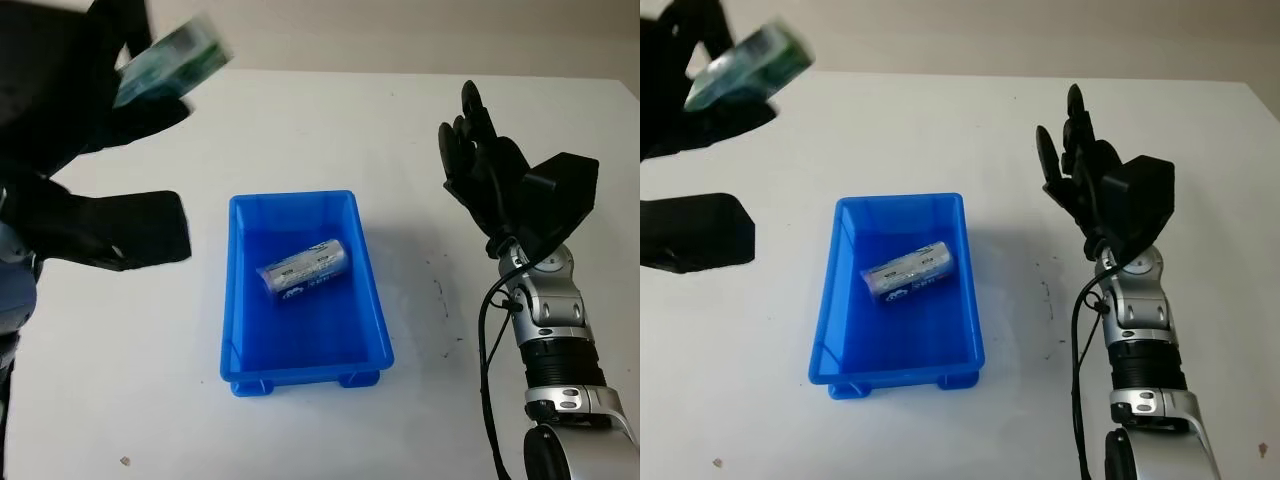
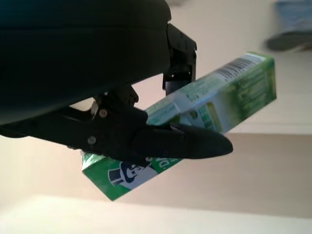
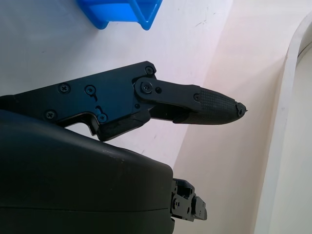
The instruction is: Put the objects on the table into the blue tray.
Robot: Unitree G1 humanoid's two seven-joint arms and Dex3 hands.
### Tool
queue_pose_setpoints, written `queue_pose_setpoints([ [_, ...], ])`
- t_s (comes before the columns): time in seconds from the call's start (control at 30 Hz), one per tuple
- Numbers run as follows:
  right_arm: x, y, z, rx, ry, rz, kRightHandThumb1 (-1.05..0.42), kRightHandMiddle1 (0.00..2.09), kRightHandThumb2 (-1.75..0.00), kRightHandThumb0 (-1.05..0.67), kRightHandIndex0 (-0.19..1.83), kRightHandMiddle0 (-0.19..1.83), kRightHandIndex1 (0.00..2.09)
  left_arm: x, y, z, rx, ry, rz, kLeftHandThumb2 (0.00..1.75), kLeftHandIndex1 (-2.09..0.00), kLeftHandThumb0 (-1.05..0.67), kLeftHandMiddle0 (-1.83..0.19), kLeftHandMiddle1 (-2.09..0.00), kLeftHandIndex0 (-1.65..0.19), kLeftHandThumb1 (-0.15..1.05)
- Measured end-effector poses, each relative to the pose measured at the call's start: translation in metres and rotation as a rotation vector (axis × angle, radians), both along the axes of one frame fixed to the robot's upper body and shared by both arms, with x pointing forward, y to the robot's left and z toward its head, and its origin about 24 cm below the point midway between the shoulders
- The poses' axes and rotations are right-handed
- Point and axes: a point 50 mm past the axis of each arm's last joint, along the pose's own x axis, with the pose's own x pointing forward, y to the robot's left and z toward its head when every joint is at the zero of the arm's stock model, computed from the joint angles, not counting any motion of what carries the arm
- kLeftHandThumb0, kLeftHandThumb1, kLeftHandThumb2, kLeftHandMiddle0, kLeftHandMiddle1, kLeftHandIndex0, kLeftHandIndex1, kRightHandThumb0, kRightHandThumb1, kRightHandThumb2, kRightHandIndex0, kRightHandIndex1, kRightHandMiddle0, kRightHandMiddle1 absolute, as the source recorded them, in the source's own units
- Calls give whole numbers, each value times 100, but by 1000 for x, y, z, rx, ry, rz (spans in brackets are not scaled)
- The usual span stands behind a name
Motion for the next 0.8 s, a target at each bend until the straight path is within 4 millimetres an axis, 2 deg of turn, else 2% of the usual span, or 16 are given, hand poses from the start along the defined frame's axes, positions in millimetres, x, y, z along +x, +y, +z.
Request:
queue_pose_setpoints([
  [0.03,0,0,0,0,0,1,-105,0,-56,-68,-19,-19,0,-1,-9,-1,-1,25,-60,23,-209,-50,-98,-209,-53,105],
  [0.07,0,0,0,0,0,1,-105,0,-56,-68,-19,-19,0,-2,-16,-3,16,58,-114,26,-191,-49,-90,-209,-51,105],
  [0.17,0,0,0,1,0,1,-105,0,-56,-68,-19,-19,0,-5,-32,-10,59,152,-230,22,-158,-44,-86,-203,-56,105],
  [0.2,0,0,0,1,0,0,-105,0,-56,-68,-19,-19,0,-5,-36,-12,64,186,-258,21,-158,-44,-86,-201,-57,105],
  [0.33,0,0,0,1,-2,-3,-105,0,-56,-68,-19,-19,0,-3,-46,-25,54,362,-322,22,-191,-43,-91,-206,-62,105],
  [0.43,0,0,1,2,-5,-4,-105,0,-56,-68,-19,-19,0,-1,-55,-36,61,463,-356,24,-206,-42,-105,-209,-62,105],
  [0.57,0,-1,1,2,-5,-9,-105,0,-55,-69,-19,-19,0,-2,-61,-43,94,512,-382,26,-209,-45,-112,-209,-62,105],
  [0.77,-2,-2,-2,4,4,-18,-105,0,-56,-68,-19,-19,0,-3,-65,-55,194,530,-355,30,-209,-51,-112,-209,-59,105],
  [0.8,-2,-2,-3,4,5,-18,-105,0,-56,-68,-19,-19,0,-3,-64,-57,202,537,-349,33,-203,-50,-109,-209,-53,105],
])
